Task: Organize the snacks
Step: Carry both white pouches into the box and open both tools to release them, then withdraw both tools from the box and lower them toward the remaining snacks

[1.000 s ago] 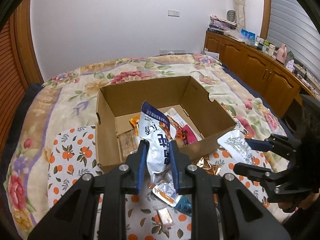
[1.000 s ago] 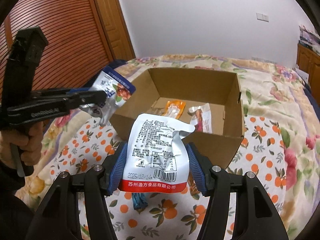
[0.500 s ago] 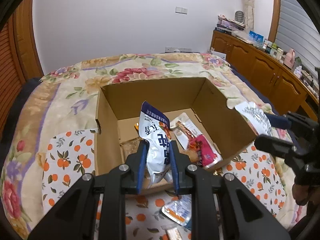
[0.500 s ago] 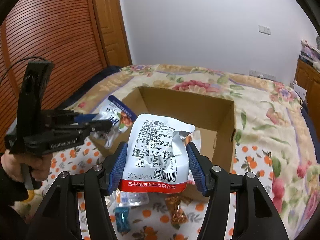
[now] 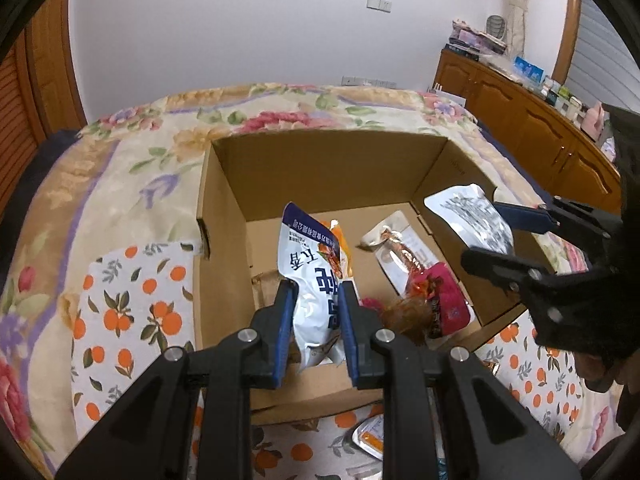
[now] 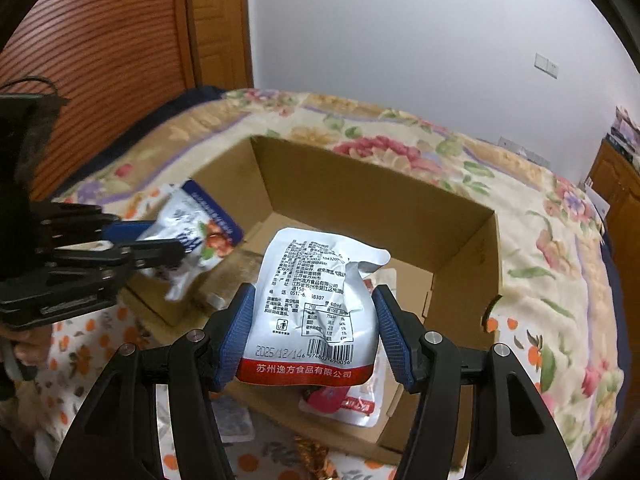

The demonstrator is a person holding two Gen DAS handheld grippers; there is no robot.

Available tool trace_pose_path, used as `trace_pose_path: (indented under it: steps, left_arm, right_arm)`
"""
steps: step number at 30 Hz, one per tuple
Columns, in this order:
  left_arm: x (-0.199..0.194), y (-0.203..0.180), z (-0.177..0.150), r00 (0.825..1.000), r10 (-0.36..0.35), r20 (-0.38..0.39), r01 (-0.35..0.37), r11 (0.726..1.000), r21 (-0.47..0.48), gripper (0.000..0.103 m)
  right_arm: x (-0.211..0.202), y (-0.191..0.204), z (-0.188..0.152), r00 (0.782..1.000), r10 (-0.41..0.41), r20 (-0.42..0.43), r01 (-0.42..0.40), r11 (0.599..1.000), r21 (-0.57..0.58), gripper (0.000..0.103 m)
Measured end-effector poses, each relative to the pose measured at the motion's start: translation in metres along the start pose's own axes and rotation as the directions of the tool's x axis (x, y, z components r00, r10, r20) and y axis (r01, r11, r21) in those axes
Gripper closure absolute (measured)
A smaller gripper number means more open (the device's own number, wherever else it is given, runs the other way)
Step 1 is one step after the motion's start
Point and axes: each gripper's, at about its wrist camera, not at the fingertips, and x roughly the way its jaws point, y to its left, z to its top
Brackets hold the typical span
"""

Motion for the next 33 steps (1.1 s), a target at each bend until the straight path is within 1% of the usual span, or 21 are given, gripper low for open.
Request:
trace_pose_path:
  steps: [4, 8, 12, 16, 17, 21, 23, 25, 30, 33]
  left_arm:
    - [0.003, 0.000, -0.003, 1.000, -0.001, -0.011, 0.001, 1.000, -0.006, 0.082]
    - [0.003, 0.000, -0.005, 1.000, -0.002, -0.014, 0.001, 1.000, -0.006, 0.082]
    - [0.000, -0.001, -0.007, 1.000, -0.003, -0.016, 0.003, 1.000, -0.007, 0.080]
    - [-0.007, -0.002, -0.011, 1.000, -0.003, -0.014, 0.003, 1.000, -0.013, 0.071]
    - [-0.010, -0.003, -0.012, 1.000, 0.000, -0.011, 0.000, 1.000, -0.011, 0.068]
    - [-0.025, -0.010, -0.017, 1.000, 0.008, 0.002, -0.008, 1.000, 0.002, 0.064]
    - [-0.034, -0.013, -0.021, 1.000, 0.009, 0.010, -0.009, 1.000, 0.004, 0.059]
    - [-0.044, -0.016, -0.027, 1.000, 0.006, 0.015, -0.006, 1.000, 0.001, 0.057]
    - [-0.067, -0.025, -0.043, 1.000, 0.002, 0.021, -0.002, 1.000, -0.008, 0.055]
    - [-0.077, -0.030, -0.051, 1.000, -0.007, 0.016, 0.007, 1.000, -0.018, 0.055]
  right_arm:
    - [0.014, -0.008, -0.002, 1.000, -0.001, -0.026, 0.002, 0.999, 0.039, 0.042]
    - [0.023, -0.016, -0.010, 0.999, -0.008, -0.034, 0.011, 0.994, 0.108, 0.040]
    - [0.028, -0.021, -0.014, 0.999, -0.005, -0.040, 0.011, 0.988, 0.152, 0.038]
    - [0.026, -0.021, -0.017, 0.999, -0.005, -0.043, 0.012, 0.988, 0.156, 0.038]
    - [0.021, -0.020, -0.019, 0.999, -0.004, -0.037, 0.010, 0.988, 0.157, 0.038]
    - [-0.002, -0.017, -0.026, 1.000, 0.014, -0.011, -0.012, 0.986, 0.169, 0.038]
    - [-0.017, -0.013, -0.032, 1.000, 0.021, 0.000, -0.021, 0.986, 0.165, 0.038]
    - [-0.032, -0.009, -0.039, 1.000, 0.028, 0.010, -0.029, 0.986, 0.162, 0.038]
    - [-0.066, -0.003, -0.060, 0.998, 0.051, 0.034, -0.057, 0.980, 0.193, 0.038]
    - [-0.083, 0.003, -0.070, 0.998, 0.044, 0.039, -0.051, 0.981, 0.185, 0.038]
